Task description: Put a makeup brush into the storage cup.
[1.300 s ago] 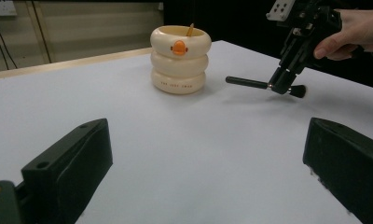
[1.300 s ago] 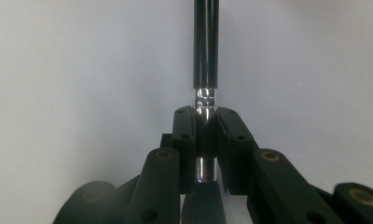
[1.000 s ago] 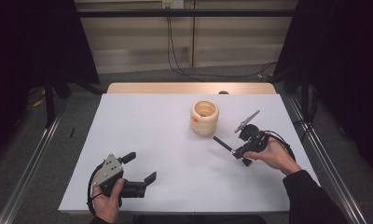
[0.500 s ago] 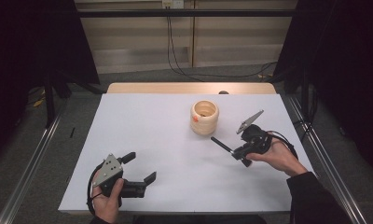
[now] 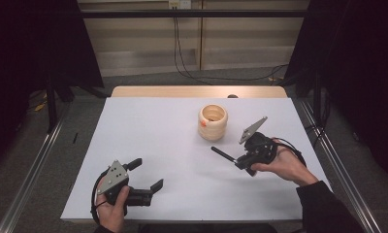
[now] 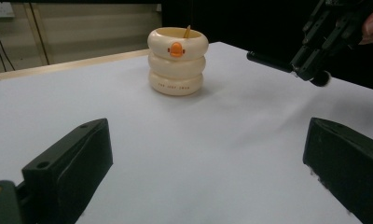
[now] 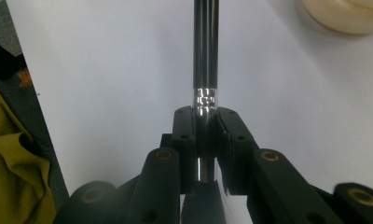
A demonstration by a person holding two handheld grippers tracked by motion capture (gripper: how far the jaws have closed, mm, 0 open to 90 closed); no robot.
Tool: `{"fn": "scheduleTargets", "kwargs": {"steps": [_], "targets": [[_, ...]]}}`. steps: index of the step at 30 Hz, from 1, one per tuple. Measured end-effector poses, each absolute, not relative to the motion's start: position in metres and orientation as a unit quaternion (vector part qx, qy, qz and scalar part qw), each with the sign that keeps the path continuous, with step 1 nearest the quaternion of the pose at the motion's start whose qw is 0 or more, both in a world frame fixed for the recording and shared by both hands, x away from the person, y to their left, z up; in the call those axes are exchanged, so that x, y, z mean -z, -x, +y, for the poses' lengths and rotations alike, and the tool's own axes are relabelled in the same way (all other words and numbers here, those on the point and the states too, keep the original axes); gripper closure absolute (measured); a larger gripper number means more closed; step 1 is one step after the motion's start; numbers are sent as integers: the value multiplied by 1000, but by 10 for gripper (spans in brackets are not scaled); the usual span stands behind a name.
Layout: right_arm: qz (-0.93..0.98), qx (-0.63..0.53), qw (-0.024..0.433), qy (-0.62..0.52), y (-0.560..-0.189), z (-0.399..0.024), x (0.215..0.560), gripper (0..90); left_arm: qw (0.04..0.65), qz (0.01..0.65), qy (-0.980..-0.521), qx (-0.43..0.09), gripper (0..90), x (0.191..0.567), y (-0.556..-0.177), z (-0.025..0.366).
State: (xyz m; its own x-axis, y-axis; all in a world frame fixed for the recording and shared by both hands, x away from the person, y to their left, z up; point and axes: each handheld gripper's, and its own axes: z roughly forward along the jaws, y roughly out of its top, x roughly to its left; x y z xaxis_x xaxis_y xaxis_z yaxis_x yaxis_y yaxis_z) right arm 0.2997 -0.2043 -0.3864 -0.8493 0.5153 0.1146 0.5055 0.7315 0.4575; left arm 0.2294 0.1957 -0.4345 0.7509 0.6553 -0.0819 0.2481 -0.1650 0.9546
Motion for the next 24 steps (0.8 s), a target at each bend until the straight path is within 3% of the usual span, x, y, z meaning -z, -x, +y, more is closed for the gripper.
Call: {"fn": "scheduleTargets", "kwargs": {"steps": [24], "targets": [[960,-228,12,-164,-290,-165,380,789,573,303,-742,-169,8,433,-232,183]]}}
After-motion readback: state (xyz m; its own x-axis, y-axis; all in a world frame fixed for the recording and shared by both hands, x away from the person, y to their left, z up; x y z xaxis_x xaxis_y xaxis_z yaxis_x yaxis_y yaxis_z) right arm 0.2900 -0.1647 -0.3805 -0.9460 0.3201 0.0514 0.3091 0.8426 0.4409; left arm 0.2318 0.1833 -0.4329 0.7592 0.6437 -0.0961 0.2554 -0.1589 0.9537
